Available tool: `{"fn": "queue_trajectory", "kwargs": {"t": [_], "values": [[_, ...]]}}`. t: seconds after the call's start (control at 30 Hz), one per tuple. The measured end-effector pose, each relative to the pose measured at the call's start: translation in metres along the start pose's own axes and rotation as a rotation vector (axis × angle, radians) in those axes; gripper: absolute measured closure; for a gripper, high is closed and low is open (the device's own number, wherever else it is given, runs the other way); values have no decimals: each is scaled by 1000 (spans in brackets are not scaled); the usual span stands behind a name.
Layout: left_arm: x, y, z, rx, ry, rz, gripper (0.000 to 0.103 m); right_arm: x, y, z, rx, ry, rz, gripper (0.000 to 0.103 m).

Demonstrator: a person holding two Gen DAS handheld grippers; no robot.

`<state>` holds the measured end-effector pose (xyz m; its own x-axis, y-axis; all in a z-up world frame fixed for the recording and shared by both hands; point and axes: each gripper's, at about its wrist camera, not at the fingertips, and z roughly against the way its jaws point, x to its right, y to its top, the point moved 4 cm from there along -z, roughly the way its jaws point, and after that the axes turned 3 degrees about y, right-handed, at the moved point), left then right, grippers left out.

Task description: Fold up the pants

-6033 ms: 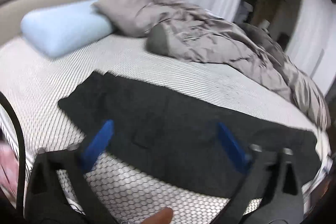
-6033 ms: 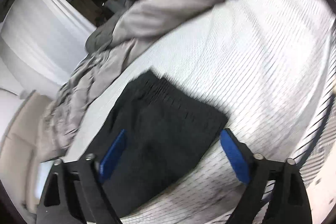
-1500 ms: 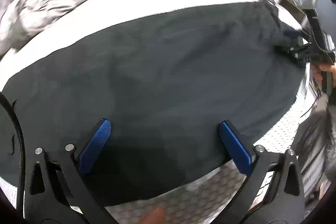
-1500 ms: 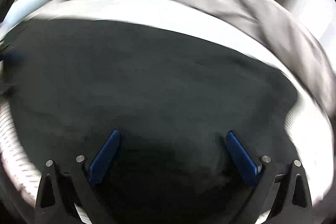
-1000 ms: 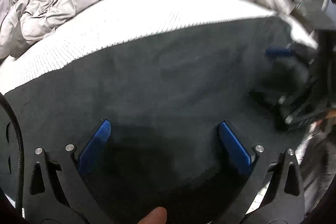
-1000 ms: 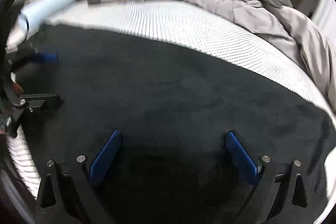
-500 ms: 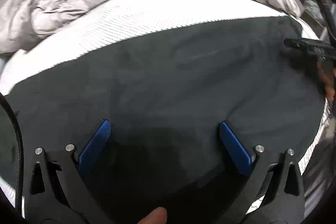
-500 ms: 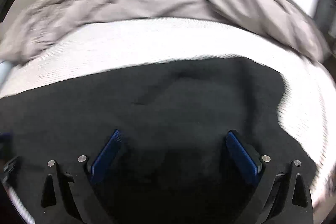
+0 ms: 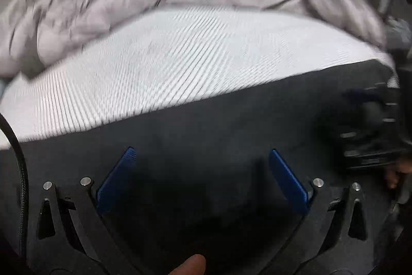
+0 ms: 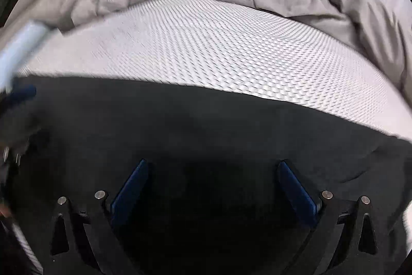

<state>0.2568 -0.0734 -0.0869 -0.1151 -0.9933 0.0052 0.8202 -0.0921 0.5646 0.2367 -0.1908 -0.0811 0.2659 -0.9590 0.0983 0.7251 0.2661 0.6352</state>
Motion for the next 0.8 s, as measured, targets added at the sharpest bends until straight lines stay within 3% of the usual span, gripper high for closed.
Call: {"fn": "queue_trajectory", "kwargs": {"t": [0.07,0.17,0.2,0.27,0.37,0.43,0.5,0.63,0.8], "values": [[-14,-7,-16,-49,18,51,0,19,-5,5,3,-66,0,1],[-27,-7,-10,-9,-57,142,1,71,-17,15,2,-212,-93,1],[-28,-7,-8,-3,-51,148,1,96,-25,19,0,-299,-142,1],[-34,-9,-7,-3,-22,138,1,124,-38,24,-2,-364,-215,1],[-32,-11,-3,6,11,99,1,140,-45,33,40,-325,-289,1],[-31,-12,4,18,30,81,1,132,-43,35,45,-343,-255,0],[-31,-13,12,47,43,72,1,116,-40,31,48,-301,-205,0],[-23,-17,31,76,57,8,1,61,-35,23,19,-172,-127,0],[-15,-22,29,57,69,-18,1,-21,-39,22,29,19,113,1]]}}
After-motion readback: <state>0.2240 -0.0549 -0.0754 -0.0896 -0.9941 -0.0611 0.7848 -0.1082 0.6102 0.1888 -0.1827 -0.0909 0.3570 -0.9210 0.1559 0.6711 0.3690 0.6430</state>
